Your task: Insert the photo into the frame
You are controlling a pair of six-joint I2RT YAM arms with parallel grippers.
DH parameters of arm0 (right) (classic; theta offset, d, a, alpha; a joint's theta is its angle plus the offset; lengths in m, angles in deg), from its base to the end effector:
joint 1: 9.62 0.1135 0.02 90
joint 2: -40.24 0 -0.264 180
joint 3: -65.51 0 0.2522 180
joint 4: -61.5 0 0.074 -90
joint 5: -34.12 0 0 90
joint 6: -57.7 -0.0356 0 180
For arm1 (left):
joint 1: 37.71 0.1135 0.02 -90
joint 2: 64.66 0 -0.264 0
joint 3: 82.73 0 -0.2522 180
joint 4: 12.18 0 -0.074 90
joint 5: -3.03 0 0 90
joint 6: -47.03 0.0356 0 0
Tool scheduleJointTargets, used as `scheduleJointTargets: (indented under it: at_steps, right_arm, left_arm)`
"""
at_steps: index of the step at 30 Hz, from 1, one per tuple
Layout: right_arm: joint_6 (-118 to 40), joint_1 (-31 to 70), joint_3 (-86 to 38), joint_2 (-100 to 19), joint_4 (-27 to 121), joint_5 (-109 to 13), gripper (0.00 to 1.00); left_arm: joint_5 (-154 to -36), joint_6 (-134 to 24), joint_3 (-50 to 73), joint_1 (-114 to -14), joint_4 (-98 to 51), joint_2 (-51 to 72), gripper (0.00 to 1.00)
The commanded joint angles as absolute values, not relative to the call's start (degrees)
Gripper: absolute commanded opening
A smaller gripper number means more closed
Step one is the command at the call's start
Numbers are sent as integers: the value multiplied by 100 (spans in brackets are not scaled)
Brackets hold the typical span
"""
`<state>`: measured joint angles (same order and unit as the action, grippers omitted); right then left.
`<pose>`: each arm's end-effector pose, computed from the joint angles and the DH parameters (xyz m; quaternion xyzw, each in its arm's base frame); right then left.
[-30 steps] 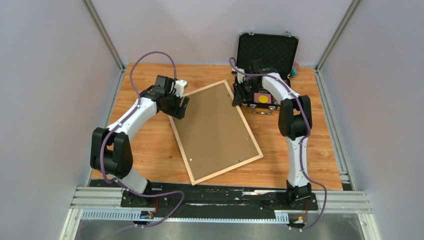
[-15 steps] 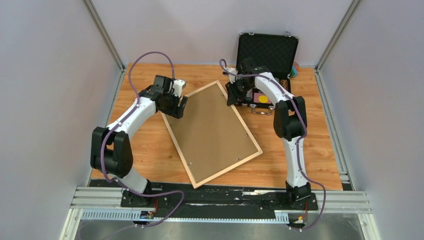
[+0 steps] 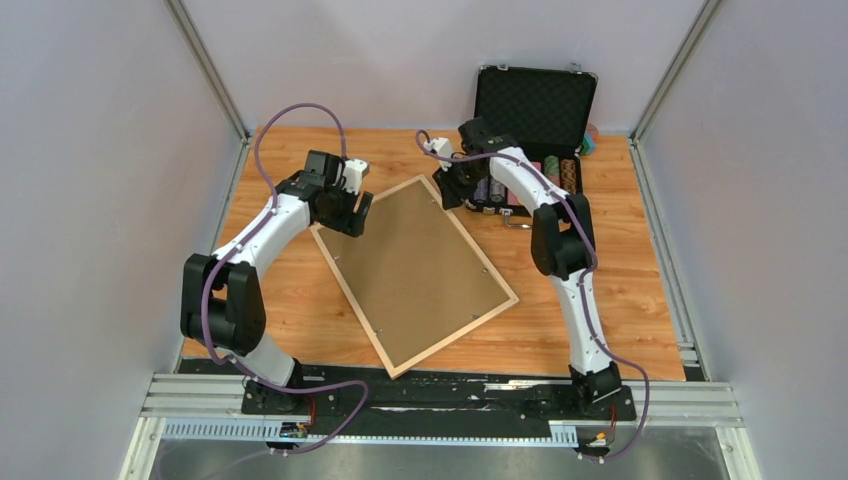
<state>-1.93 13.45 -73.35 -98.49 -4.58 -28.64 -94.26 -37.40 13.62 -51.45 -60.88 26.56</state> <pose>0.4662 0.2163 0.1917 -0.4712 0.8270 0.2170 0.2167 0.3256 -0.0843 0.2533 0.1784 0.9384 -0.0813 0.2845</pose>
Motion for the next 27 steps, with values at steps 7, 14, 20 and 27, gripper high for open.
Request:
scheduleJointTargets:
  at_steps: [7, 14, 20, 27]
  right_arm:
    - [-286, 1394, -7580, -9678, 56, -3045, 47]
    - [-464, 1394, -6056, -8799, 148, -3244, 53]
    - [-620, 1393, -4661, -8071, 506, -3244, 54]
    - [-666, 1332, -4096, -7876, 647, -3283, 29]
  left_arm:
    - [-9287, -3705, 1080, -4874, -6011, 3202, 78]
    - [-9668, -3893, 1014, -4659, -6040, 3355, 78]
    - [-9728, -3894, 1082, -4625, -6009, 3197, 78]
    - [-9760, -3889, 1144, -4607, -6022, 3088, 78]
